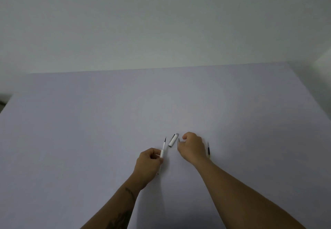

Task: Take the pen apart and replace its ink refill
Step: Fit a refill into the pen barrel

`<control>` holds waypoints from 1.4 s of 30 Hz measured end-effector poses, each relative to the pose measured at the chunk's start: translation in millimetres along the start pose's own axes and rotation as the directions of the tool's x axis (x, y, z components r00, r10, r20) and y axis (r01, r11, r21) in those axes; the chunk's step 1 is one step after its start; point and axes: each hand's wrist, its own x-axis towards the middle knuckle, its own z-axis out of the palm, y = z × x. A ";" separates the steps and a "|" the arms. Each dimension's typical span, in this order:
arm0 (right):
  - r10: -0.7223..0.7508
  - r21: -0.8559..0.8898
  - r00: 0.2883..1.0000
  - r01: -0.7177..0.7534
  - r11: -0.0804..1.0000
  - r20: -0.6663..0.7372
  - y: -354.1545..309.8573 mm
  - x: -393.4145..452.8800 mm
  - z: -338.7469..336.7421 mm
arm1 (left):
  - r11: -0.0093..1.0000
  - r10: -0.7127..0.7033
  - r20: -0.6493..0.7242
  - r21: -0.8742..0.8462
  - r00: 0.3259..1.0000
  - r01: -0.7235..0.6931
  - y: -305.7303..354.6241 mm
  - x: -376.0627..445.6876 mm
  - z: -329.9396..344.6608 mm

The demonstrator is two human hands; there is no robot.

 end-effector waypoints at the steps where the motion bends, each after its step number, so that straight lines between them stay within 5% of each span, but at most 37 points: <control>1: -0.007 -0.011 1.000 0.006 1.000 -0.019 -4.9 0.8 2.5 | 1.000 -0.011 -0.003 -0.002 1.000 0.011 -1.2 0.1 0.2; 10: 0.020 -0.061 0.999 -0.017 0.998 0.042 -20.3 -3.0 0.6 | 0.999 -0.032 -0.013 -0.034 0.999 0.031 -7.4 0.1 0.2; 14: 0.075 0.254 0.996 -0.086 0.963 0.055 -19.9 -7.5 -3.5 | 0.999 -0.021 -0.005 -0.041 1.000 0.021 -8.5 -3.6 -4.0; 20: 0.076 0.651 0.994 -0.105 0.752 0.072 -44.4 -26.1 -18.7 | 1.000 0.026 0.017 -0.017 1.000 -0.025 -6.7 -12.3 -15.0; 42: -0.013 0.542 0.996 -0.040 0.840 0.093 -59.8 -90.5 -29.6 | 0.960 0.260 -0.053 -0.096 0.964 -0.264 2.4 -58.4 -41.5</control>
